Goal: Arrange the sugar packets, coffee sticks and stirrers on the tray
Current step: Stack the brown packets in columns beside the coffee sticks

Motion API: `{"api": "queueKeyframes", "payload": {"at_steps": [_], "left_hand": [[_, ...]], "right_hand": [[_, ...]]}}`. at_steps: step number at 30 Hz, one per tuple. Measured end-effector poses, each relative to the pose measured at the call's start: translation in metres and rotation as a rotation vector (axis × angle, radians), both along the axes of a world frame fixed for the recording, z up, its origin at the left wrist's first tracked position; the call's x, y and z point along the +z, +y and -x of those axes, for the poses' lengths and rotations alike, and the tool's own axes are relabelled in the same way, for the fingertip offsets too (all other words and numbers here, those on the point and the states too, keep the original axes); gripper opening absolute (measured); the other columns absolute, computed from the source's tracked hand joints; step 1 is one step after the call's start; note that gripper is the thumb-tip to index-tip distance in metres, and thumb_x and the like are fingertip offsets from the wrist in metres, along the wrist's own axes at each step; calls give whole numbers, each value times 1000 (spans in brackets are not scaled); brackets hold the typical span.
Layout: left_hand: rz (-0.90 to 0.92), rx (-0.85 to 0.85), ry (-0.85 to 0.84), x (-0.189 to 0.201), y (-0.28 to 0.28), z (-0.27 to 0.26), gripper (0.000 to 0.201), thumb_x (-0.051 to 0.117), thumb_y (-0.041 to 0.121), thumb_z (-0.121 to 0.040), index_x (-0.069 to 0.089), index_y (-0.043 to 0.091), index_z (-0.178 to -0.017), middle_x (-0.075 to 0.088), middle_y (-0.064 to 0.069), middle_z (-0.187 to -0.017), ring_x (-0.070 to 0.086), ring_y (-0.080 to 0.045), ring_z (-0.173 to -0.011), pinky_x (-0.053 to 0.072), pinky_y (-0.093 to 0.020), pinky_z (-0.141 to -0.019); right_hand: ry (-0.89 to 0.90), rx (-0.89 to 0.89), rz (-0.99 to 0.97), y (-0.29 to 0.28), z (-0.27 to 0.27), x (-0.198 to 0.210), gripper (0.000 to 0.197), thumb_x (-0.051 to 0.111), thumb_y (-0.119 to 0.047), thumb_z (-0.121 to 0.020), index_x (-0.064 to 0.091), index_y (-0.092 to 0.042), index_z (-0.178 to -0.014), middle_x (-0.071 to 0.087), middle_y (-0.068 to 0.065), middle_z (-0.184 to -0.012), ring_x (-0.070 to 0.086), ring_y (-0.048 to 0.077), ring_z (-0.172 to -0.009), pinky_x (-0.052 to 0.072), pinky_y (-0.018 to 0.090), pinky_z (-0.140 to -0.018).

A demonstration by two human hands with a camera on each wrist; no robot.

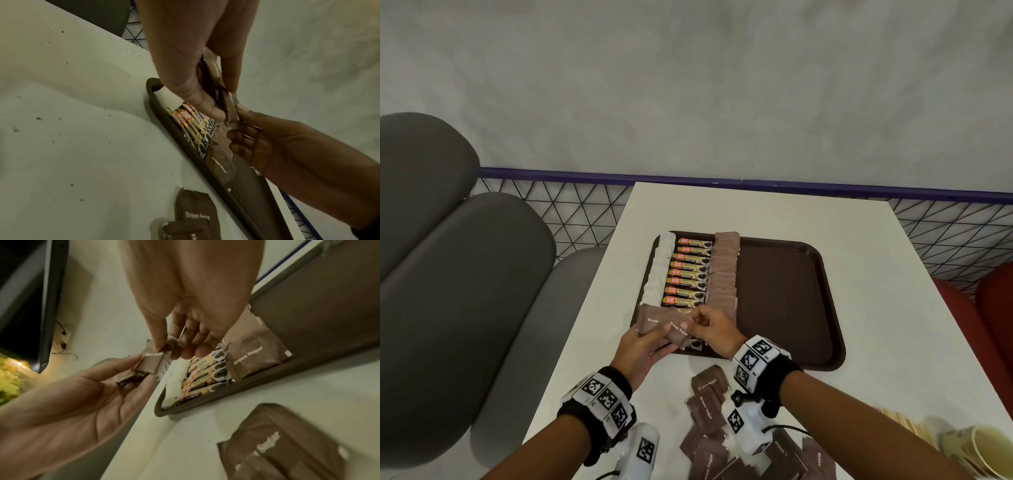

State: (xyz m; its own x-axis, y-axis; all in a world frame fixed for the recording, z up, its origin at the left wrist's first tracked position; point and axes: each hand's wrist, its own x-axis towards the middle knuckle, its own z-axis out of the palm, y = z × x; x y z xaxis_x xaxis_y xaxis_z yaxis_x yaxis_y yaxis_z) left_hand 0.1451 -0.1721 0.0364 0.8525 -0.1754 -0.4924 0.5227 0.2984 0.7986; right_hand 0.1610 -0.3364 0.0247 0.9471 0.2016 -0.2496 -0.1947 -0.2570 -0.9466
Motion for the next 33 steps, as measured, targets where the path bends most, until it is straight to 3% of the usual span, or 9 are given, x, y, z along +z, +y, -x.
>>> {"api": "queueKeyframes", "payload": {"at_steps": [4, 7, 11, 13, 15, 19, 21, 28, 33], "left_hand": [[56, 73, 85, -4, 6, -2, 24, 45, 11, -96, 56, 2, -116, 65, -23, -111, 63, -33, -105, 56, -36, -83], [46, 93, 99, -7, 13, -2, 27, 40, 13, -98, 53, 2, -118, 64, -24, -113, 62, -34, -107, 56, -37, -82], [9, 110, 78, -9, 16, -2, 25, 44, 6, -95, 56, 2, -116, 64, -18, -109, 62, -28, -100, 49, -41, -90], [-1, 123, 80, -10, 15, -2, 26, 45, 6, -95, 55, 0, -118, 63, -17, -108, 60, -26, -98, 49, -41, -90], [-11, 117, 78, -10, 13, -1, 24, 45, 7, -96, 56, 1, -116, 64, -13, -102, 61, -23, -94, 48, -39, -91], [-17, 106, 84, -12, 10, -2, 26, 47, 8, -95, 56, 4, -119, 64, -13, -108, 60, -24, -102, 48, -37, -91], [-14, 109, 92, -13, 10, -2, 27, 48, 8, -95, 55, 4, -121, 62, -16, -114, 57, -28, -109, 48, -36, -90], [-24, 90, 82, -14, 10, -2, 22, 52, 8, -93, 58, 6, -114, 61, -16, -113, 56, -27, -108, 48, -35, -90], [-34, 78, 68, -16, 9, -1, 17, 54, 6, -91, 61, 9, -107, 64, -15, -108, 59, -26, -103, 50, -33, -86]], "right_hand": [[-30, -229, 47, -15, -4, 3, 5, 58, -8, -88, 55, -13, -90, 56, -3, -80, 54, 4, -69, 45, 10, -56], [-27, -318, 160, -38, -6, 2, 8, 56, -6, -89, 56, -14, -90, 59, 1, -83, 58, 9, -67, 48, 21, -62], [-24, -181, 460, -59, 0, -2, 8, 58, -10, -88, 55, -17, -84, 63, 5, -90, 56, 16, -81, 40, 21, -75], [-6, -101, 559, -61, 3, -8, 3, 59, -14, -87, 61, -16, -89, 63, 9, -101, 54, 16, -86, 37, 20, -77], [3, -54, 629, -59, 6, -14, 14, 60, -15, -87, 66, -10, -99, 63, 10, -106, 57, 19, -89, 36, 19, -76], [-10, -36, 662, -52, 8, -18, 18, 59, -12, -87, 66, -7, -104, 63, 12, -108, 59, 20, -85, 38, 18, -72], [-31, -39, 690, -49, 6, -19, 18, 59, -12, -88, 66, -7, -103, 61, 11, -110, 59, 21, -92, 38, 18, -72], [-171, 14, 799, -46, 8, -26, 23, 55, -8, -87, 58, -10, -110, 54, 6, -118, 52, 23, -110, 40, 28, -92], [-273, 39, 930, -44, 11, -27, 34, 54, -15, -88, 52, -13, -122, 49, 2, -127, 42, 21, -117, 37, 28, -96]]}}
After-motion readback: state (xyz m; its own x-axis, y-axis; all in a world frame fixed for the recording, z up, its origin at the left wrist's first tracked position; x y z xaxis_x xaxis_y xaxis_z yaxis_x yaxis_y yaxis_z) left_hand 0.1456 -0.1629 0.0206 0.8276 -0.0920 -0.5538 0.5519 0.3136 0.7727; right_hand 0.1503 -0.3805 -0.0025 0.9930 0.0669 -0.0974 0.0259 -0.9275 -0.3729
